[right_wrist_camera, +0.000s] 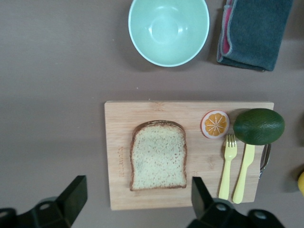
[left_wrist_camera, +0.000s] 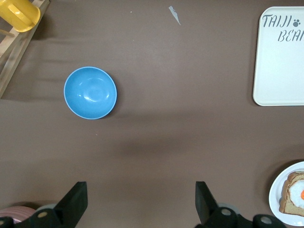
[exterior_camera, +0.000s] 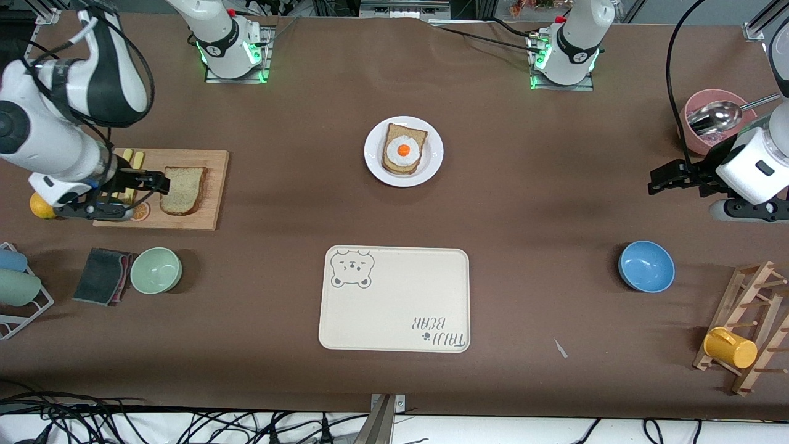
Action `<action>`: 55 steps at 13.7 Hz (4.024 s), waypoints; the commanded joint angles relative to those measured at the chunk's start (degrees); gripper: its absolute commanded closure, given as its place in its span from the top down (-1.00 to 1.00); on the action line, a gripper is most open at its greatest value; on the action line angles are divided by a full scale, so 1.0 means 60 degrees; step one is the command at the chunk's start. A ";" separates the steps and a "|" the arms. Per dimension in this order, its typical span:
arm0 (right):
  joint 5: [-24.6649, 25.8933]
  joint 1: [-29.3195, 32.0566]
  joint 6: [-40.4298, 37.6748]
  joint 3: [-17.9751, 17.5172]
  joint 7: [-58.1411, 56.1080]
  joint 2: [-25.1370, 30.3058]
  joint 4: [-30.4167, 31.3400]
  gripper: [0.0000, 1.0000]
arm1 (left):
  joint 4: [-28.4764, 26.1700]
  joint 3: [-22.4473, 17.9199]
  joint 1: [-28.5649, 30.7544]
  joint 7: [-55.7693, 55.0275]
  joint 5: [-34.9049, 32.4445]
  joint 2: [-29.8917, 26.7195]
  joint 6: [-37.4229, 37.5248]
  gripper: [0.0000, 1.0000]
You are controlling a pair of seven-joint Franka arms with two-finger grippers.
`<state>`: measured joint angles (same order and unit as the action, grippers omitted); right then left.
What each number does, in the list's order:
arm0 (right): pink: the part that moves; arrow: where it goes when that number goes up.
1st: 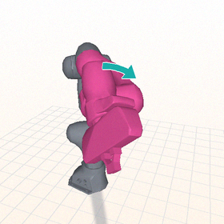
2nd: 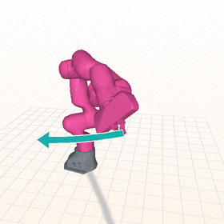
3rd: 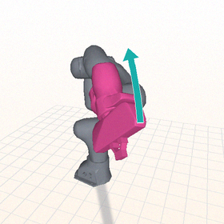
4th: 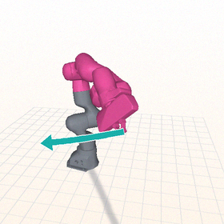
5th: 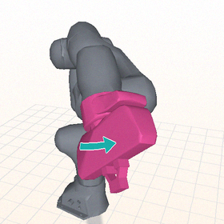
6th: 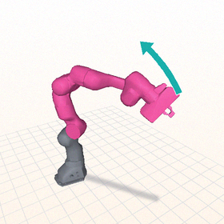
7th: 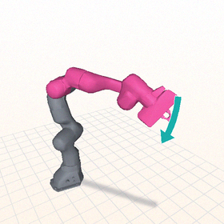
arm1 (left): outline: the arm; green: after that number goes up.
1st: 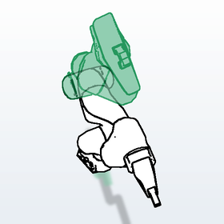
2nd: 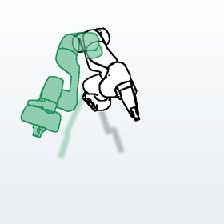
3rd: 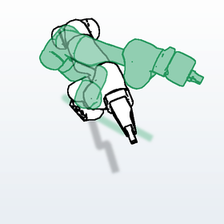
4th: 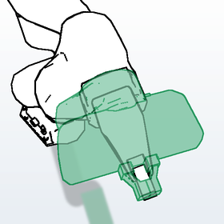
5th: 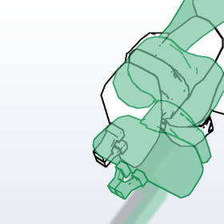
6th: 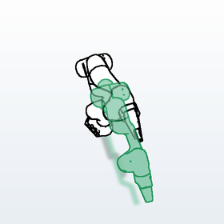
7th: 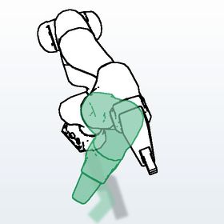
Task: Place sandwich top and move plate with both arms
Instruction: 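Reach the right gripper down to the bread slice on the cutting board, then grasp the bread slice edge with the right gripper and lift it, then carry the bread slice with the right gripper over the white plate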
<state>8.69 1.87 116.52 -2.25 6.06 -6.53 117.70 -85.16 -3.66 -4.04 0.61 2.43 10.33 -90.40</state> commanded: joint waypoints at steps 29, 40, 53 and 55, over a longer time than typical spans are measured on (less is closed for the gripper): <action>0.2405 -0.0487 0.2670 0.0008 0.3604 -0.2619 0.1359 -1.00 | 0.0131 -0.0020 0.0057 0.0543 -0.0025 -0.0024 -0.0724 1.00; 0.2244 -0.1291 -0.0344 -0.0182 0.3678 -0.2574 -0.0630 -1.00 | 0.0131 -0.0035 0.0467 0.0470 0.0107 -0.0023 -0.0710 1.00; -0.2996 -0.3883 -0.2501 -0.0709 0.5898 -0.4168 -0.4847 -1.00 | 0.0175 0.0170 0.0234 -0.0541 -0.0639 0.0050 -0.0519 1.00; -0.3205 -0.4496 -0.2443 -0.0754 0.7465 -0.4506 -0.5216 -1.00 | 0.0175 0.0185 0.0219 -0.0541 -0.0625 0.0080 -0.0534 1.00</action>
<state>-8.79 -21.85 104.00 -6.74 43.43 -29.30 92.30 -84.90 -2.81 -2.28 -1.80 0.27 10.44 -94.09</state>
